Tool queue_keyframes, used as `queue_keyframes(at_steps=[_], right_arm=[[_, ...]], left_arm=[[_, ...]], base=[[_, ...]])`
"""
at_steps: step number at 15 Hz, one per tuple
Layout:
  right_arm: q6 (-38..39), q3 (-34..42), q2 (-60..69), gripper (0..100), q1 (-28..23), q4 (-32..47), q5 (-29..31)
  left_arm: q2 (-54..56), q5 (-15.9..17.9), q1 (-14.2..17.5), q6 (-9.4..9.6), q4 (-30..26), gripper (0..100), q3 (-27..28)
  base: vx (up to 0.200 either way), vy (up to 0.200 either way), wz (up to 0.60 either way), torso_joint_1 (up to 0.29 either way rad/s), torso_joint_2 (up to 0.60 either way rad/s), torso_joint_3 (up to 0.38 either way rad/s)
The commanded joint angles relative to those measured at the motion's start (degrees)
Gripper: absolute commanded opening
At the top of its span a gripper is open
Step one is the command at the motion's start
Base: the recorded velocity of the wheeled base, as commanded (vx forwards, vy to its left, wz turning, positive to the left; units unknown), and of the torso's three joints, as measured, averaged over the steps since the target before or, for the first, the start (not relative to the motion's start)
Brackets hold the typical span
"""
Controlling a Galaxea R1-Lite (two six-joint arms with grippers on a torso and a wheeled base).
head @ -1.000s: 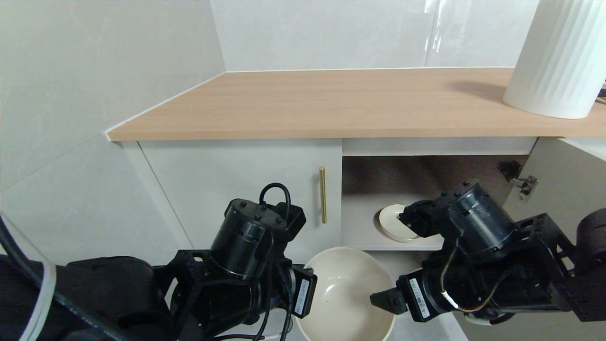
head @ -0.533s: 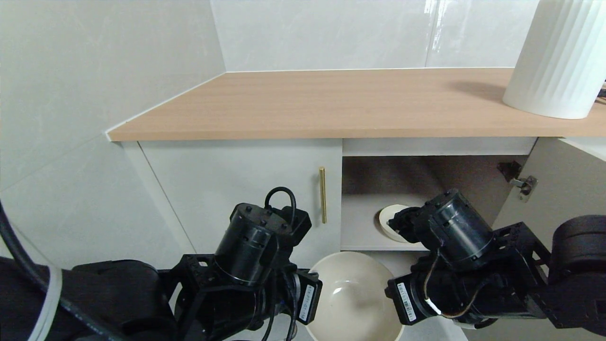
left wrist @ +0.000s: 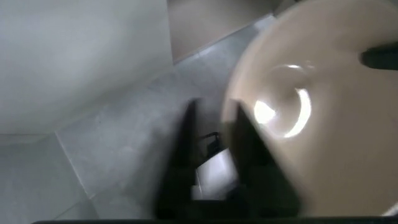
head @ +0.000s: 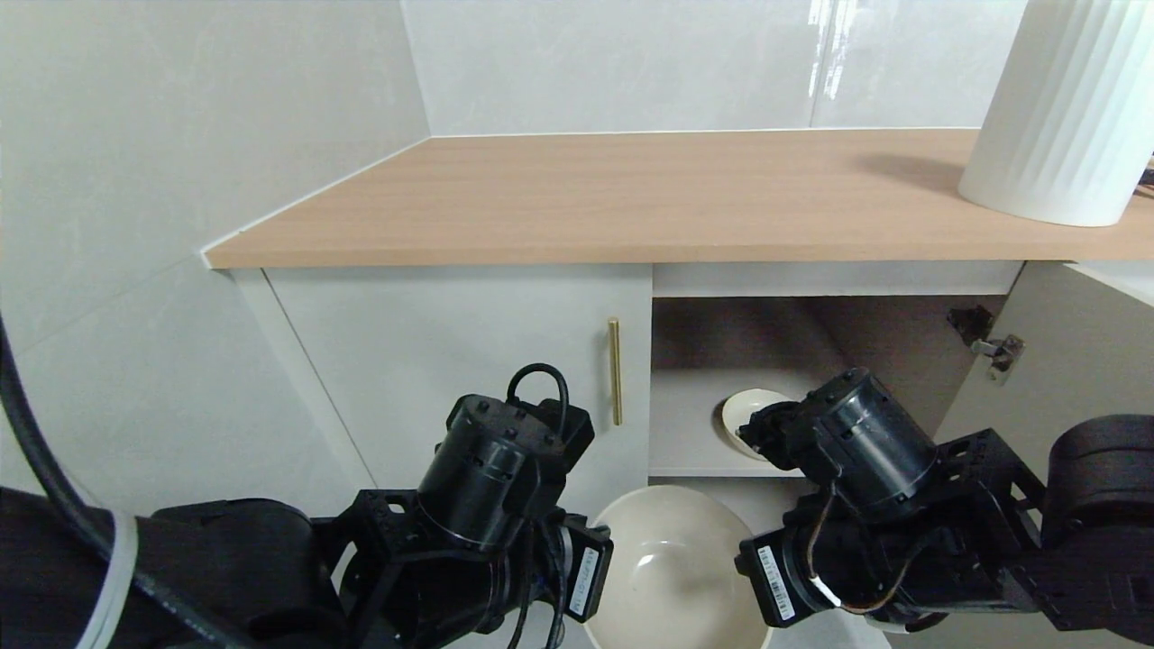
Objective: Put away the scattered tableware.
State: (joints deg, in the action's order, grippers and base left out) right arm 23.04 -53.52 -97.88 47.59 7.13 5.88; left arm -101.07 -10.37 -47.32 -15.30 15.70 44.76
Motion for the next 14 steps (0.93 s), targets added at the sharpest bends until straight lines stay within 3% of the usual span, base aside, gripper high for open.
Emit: queue_keyframes(at_steps=[1, 4, 6, 9, 10, 14], right_arm=[[0.0, 0.1, 0.1, 0, 0.0, -0.2, -0.1], [0.1, 0.8, -0.1, 0, -0.7, -0.3, 0.5], [0.8, 1.5, -1.4, 0, -5.0, -1.2, 0.5], [6.3, 1.0, -7.9, 0, -13.8, -8.1, 0.4], [6.8, 1.0, -12.2, 0, -17.4, -12.8, 0.7], [10.0, 0.3, -15.7, 0, -22.4, -21.8, 1.1]], left_arm=[[0.1, 0.0, 0.0, -0.17, 0.2, 100, 0.2], [0.8, -3.1, 0.2, -0.26, 1.8, 100, 0.1], [0.9, -5.3, 0.4, -0.26, 4.2, 100, -0.4], [2.1, -5.6, 0.7, -0.35, 5.6, 100, -0.7], [3.1, -5.4, 1.1, -1.14, 5.6, 100, -0.7], [3.0, -5.4, 1.1, -1.22, 5.6, 100, -0.7]], base=[[0.0, 0.0, 0.0, 0.0, 0.0, 0.0], [0.0, 0.0, 0.0, 0.0, 0.0, 0.0], [0.0, 0.0, 0.0, 0.0, 0.0, 0.0], [0.0, 0.0, 0.0, 0.0, 0.0, 0.0], [0.0, 0.0, 0.0, 0.0, 0.0, 0.0], [0.0, 0.0, 0.0, 0.0, 0.0, 0.0]])
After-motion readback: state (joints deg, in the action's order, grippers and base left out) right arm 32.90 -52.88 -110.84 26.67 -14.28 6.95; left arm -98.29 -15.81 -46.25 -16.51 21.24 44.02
